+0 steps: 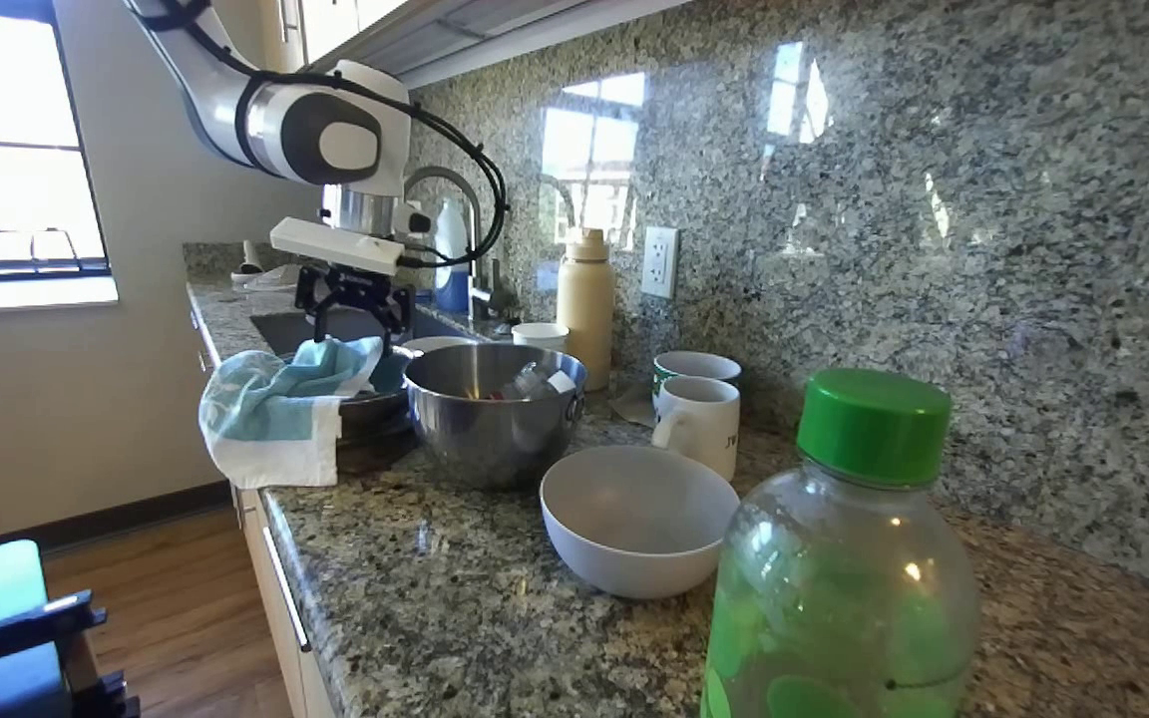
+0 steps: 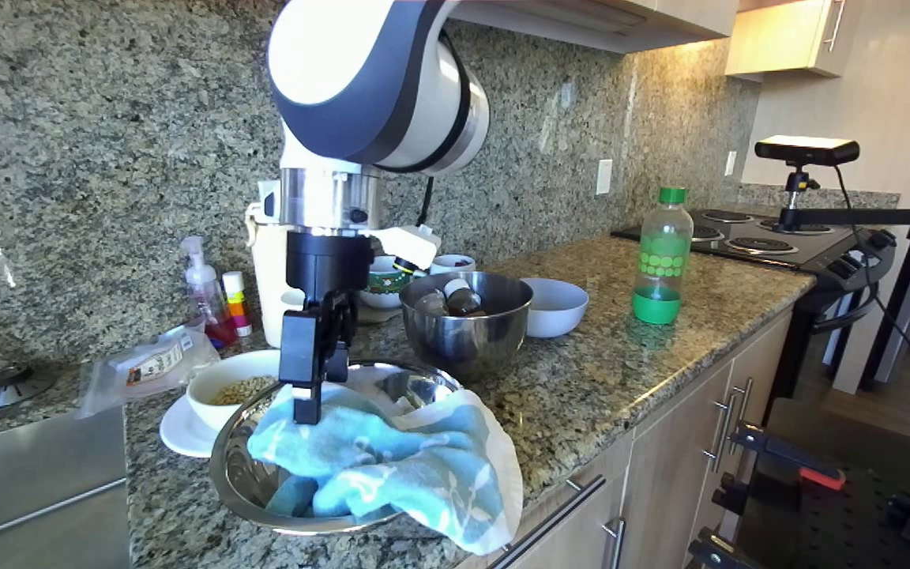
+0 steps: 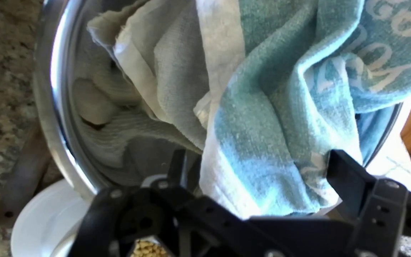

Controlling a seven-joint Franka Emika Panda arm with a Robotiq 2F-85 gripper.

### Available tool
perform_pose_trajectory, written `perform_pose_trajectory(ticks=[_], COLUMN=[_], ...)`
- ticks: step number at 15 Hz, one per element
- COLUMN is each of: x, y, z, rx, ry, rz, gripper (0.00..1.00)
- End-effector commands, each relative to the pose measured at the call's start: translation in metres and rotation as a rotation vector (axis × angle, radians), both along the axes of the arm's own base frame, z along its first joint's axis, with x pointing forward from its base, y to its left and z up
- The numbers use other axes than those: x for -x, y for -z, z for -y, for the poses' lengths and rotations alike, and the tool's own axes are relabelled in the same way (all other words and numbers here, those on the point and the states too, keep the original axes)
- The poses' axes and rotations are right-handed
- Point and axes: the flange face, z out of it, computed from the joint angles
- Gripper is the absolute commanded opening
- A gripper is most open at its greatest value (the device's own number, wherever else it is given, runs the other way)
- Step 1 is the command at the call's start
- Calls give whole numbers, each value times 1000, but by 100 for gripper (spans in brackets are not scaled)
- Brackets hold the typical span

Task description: Use the blue and white towel from the silver bowl to wipe the grey bowl, return the towel to the silver bowl on the left

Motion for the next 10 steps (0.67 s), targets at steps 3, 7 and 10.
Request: perform_pose_trajectory(ticks=[3, 7, 10], x=[-10, -12, -15], y=[2, 9, 14], z=[0, 1, 3], rx=[-25, -45, -64], ry=[-12, -11, -20], rz=[-2, -21, -38], gripper=[100, 100, 100])
